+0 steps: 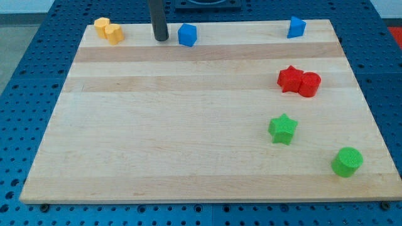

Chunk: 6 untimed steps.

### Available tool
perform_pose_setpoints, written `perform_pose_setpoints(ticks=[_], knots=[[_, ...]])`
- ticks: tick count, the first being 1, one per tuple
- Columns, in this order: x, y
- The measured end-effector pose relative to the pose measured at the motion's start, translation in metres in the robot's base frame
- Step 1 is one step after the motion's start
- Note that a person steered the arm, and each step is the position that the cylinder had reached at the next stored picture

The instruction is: Move the blue cube towards the blue triangle

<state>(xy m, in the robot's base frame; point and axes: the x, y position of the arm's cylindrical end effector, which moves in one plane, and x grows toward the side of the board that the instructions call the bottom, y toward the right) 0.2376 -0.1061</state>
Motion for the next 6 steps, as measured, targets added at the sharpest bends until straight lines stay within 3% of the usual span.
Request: perform_pose_setpoints(ticks=[6], knots=[[0.000,0.138]])
